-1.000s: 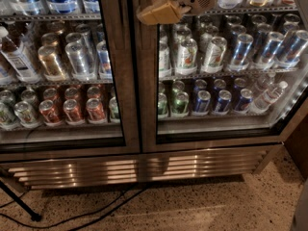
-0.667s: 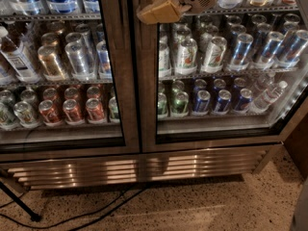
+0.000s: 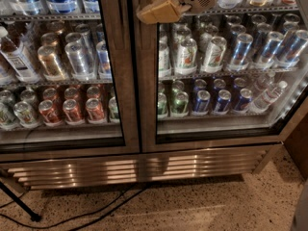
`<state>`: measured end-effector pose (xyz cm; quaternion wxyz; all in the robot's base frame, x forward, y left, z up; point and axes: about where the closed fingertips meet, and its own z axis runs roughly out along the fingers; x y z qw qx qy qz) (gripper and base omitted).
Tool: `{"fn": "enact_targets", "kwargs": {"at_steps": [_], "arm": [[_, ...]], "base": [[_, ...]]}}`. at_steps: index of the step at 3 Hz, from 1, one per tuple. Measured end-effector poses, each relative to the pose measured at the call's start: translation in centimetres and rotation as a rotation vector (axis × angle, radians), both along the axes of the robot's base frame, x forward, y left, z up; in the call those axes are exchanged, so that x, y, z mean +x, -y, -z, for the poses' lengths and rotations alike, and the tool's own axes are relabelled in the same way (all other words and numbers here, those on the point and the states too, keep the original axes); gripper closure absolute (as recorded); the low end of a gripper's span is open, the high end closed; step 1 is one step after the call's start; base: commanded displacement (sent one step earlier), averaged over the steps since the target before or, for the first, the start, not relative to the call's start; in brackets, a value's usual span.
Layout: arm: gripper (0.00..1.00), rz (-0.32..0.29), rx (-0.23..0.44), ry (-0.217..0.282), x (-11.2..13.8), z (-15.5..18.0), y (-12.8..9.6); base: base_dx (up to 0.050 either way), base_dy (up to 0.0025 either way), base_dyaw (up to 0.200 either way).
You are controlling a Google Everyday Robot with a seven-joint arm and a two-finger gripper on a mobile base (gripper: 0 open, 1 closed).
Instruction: Open right fridge door
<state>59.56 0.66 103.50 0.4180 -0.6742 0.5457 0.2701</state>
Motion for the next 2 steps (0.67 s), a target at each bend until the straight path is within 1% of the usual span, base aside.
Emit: {"fn": "enact_targets", "kwargs": {"at_steps": [1,2], "arm": [[1.00,0.001,-0.002,-0.007,-0.02,-0.01,-0.05],[1.00,0.010,0.015,-0.012,-0.03,-0.38,-0.07]], "base": [[0.000,0.00000,0.000],[0.000,0.00000,0.000]]}}
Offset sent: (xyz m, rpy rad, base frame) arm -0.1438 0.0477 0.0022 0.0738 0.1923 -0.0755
